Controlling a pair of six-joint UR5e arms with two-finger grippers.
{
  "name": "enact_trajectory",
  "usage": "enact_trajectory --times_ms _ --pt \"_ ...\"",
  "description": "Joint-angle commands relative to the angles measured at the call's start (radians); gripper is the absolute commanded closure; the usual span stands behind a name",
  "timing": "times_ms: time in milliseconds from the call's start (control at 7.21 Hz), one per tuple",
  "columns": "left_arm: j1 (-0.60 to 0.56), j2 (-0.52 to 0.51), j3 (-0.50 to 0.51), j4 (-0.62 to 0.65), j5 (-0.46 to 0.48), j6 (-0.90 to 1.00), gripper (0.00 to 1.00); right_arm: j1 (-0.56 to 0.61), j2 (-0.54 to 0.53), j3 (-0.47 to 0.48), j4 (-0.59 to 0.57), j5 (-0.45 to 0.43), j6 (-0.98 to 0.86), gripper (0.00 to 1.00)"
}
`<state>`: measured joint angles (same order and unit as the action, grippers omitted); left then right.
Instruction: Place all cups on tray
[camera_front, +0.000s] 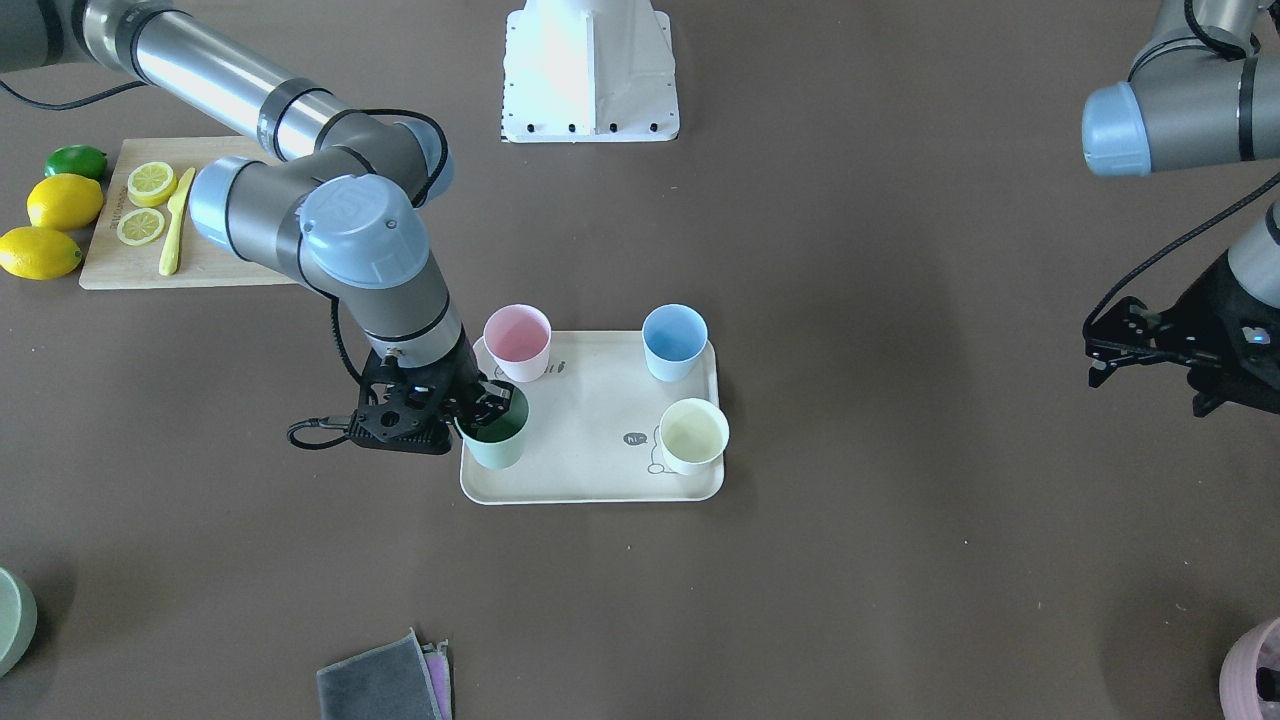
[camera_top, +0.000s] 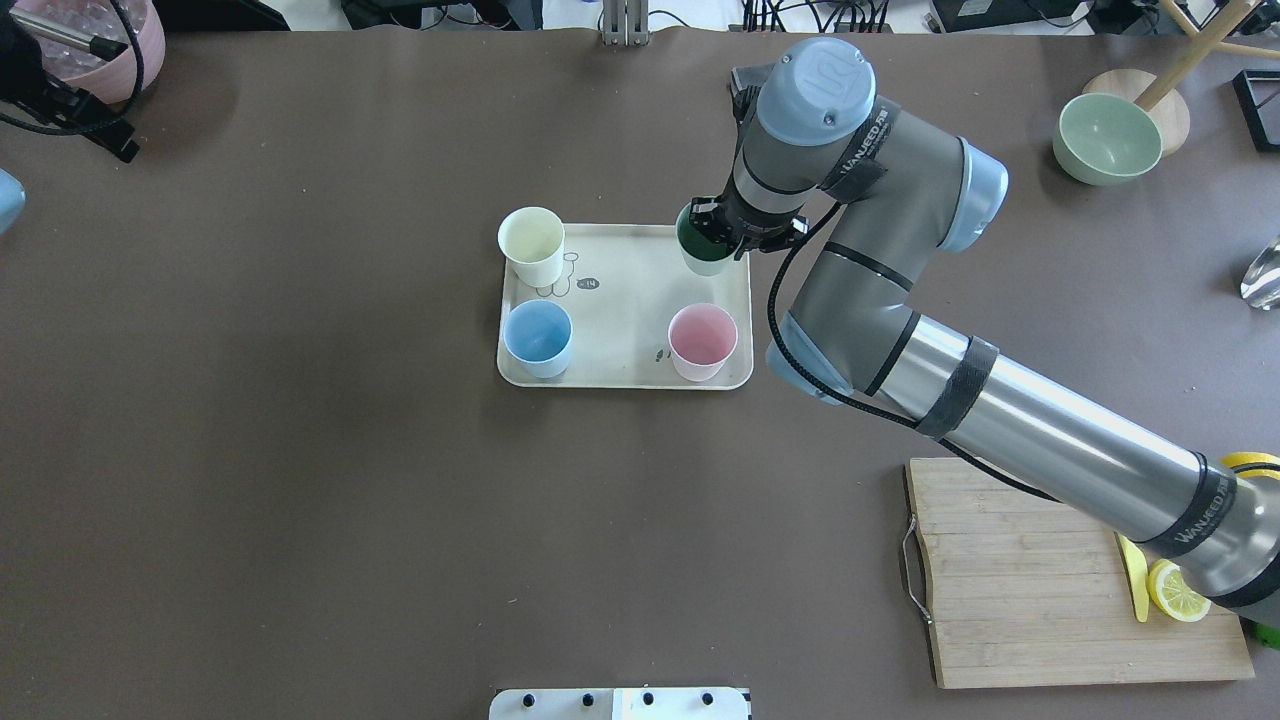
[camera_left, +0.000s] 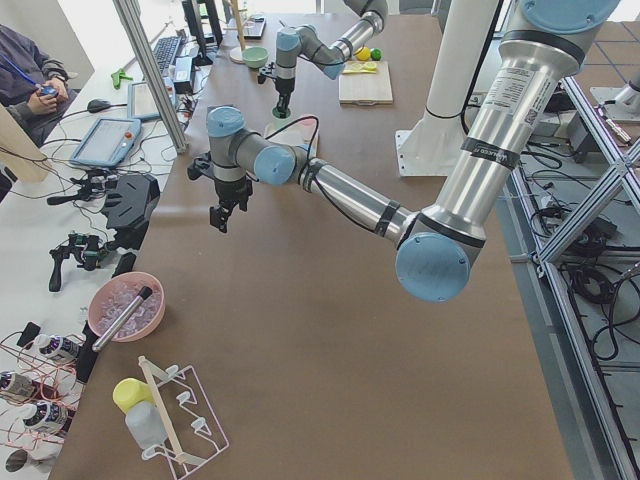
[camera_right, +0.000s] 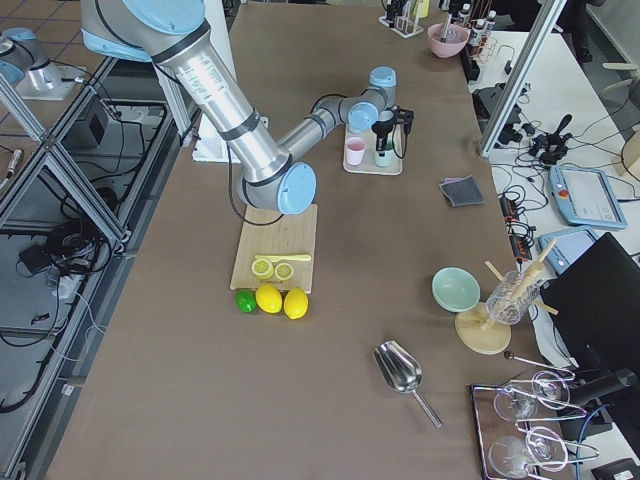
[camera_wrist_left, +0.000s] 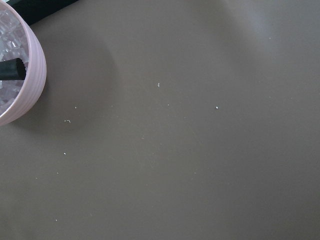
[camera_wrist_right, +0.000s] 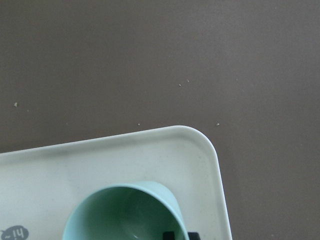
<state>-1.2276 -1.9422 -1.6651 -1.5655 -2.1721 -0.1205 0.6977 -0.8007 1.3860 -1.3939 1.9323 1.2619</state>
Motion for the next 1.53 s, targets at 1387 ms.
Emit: enact_trajectory --times_ms 1387 --pt "-0.401 0.377 0.008 0.168 -0.192 0.530 0.02 0.689 -0.507 0.251 -0.255 0.378 -1.161 0.00"
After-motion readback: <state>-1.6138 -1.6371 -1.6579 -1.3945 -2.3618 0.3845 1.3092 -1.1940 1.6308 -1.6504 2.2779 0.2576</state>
